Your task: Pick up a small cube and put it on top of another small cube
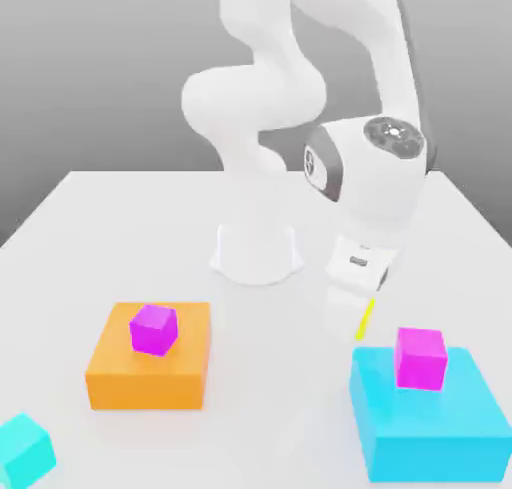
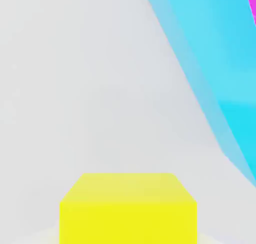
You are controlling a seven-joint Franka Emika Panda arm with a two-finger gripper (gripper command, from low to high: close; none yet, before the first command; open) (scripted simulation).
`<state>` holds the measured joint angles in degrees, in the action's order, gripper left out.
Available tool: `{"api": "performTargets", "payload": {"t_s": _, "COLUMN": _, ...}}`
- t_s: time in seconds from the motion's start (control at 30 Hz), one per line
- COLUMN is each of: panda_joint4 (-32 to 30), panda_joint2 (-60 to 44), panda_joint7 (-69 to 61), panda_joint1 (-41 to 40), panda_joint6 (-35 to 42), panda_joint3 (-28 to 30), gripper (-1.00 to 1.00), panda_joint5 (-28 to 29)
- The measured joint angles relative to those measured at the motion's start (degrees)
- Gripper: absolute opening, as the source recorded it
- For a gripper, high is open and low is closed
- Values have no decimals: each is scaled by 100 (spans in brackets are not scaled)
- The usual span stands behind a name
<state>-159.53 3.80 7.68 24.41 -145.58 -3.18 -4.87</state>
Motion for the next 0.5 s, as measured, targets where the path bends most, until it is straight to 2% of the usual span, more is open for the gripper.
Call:
{"api": "performTargets", "payload": {"t_s": 0.17, "panda_joint4": 978, "panda_joint2": 344, "panda_joint7": 833, "panda_joint1": 7, "panda_joint6": 1101, "panda_joint3": -91, "gripper": -100, "panda_joint5": 112}}
{"api": "performTargets", "payload": {"t_s": 0.27, "panda_joint4": 1208, "panda_joint2": 409, "panda_joint7": 1095, "panda_joint1": -100, "panda_joint6": 746, "panda_joint3": -118, "gripper": -100, "panda_joint5": 319}}
{"api": "performTargets", "payload": {"t_s": 0.37, "panda_joint4": 1120, "panda_joint2": -78, "panda_joint7": 1183, "panda_joint1": -134, "panda_joint6": 48, "panda_joint3": -128, "gripper": -100, "panda_joint5": 423}}
{"api": "performTargets", "payload": {"t_s": 0.4, "panda_joint4": 1084, "panda_joint2": -237, "panda_joint7": 1203, "panda_joint1": -128, "panda_joint6": -156, "panda_joint3": -118, "gripper": 100, "panda_joint5": 450}}
{"api": "performTargets", "payload": {"t_s": 0.5, "panda_joint4": 1084, "panda_joint2": -237, "panda_joint7": 1203, "panda_joint1": -131, "panda_joint6": -156, "panda_joint3": -118, "gripper": 100, "panda_joint5": 449}}
